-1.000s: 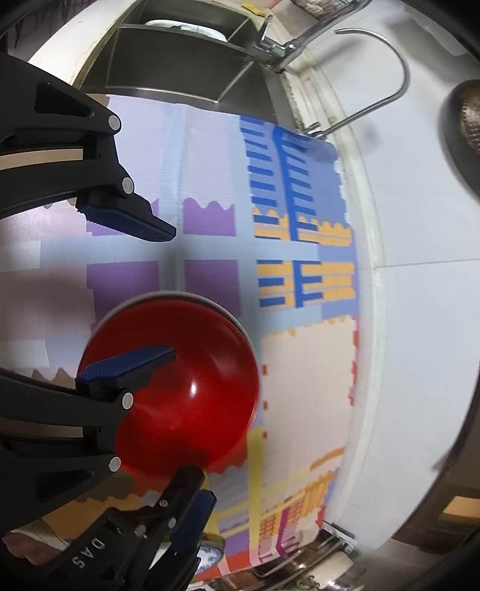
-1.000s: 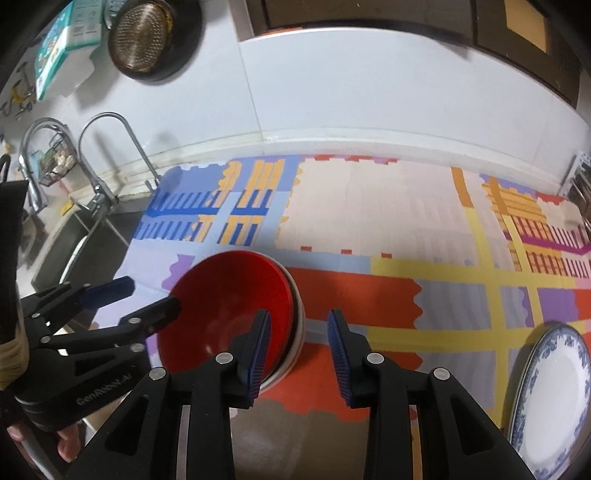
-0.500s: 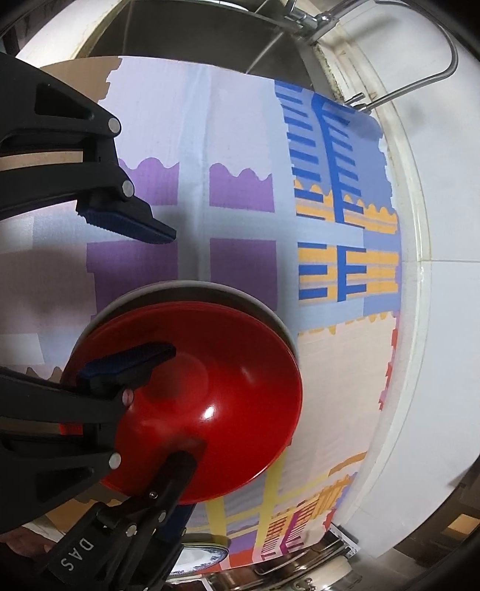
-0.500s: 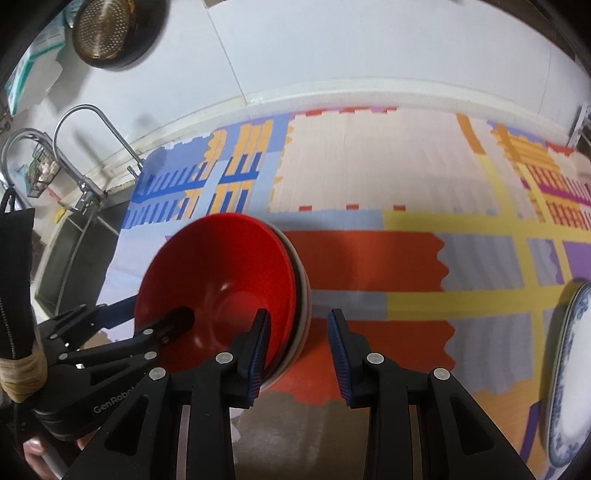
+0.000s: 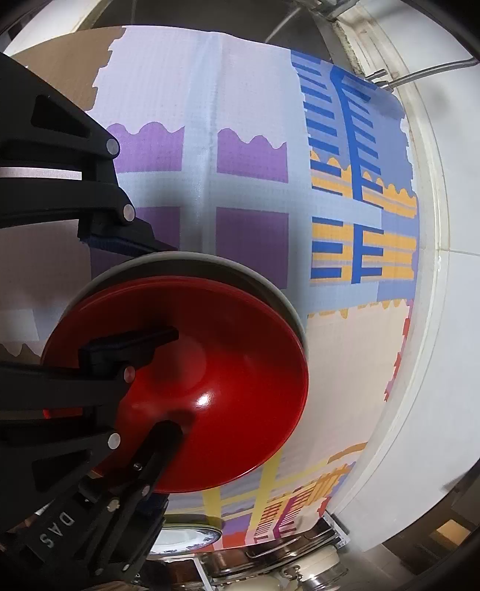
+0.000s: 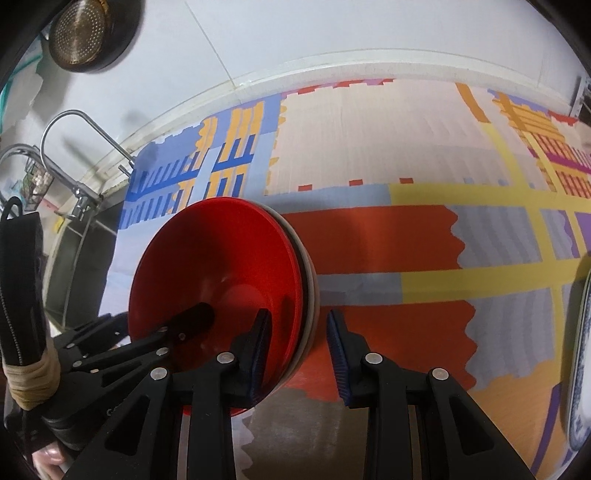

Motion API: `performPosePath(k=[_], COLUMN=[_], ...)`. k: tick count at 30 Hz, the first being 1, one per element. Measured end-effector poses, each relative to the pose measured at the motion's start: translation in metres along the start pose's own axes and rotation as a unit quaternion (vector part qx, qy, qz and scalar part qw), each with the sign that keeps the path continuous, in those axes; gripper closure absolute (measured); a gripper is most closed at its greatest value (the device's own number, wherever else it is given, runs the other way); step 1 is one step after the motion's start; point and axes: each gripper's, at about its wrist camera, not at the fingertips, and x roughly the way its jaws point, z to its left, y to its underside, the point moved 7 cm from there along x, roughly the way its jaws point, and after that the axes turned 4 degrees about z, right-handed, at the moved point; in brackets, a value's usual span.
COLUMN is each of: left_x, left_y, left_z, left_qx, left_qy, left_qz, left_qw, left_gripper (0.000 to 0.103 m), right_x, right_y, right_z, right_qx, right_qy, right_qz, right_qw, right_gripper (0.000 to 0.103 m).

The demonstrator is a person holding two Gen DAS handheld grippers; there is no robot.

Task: Organize plates and bowls
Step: 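Carry the nested bowls toward the blue-and-white plate stack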

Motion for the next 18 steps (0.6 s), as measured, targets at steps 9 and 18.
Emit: performPosePath(k=[9,18], left_x=[-0.002,-0.009], left_y=[0.0,-0.001], left_z=[0.001,-0.013], left_qx=[-0.019,-0.008], left_qy=[-0.002,-0.005], left_qz=[0.01,0.011], left_qw=[0.9998,0.9999], left_gripper=[0.07,0.07], right_x=[0.0,-0.007], right_y=[-0.001,-0.001], right_z=[-0.001,-0.009], right_qx=[0.017,0.041], right_qy=[0.01,0.011], right_qz=[0.004,0.007], right_qw=[1.0,0.999], right_gripper=[0.079,0.08])
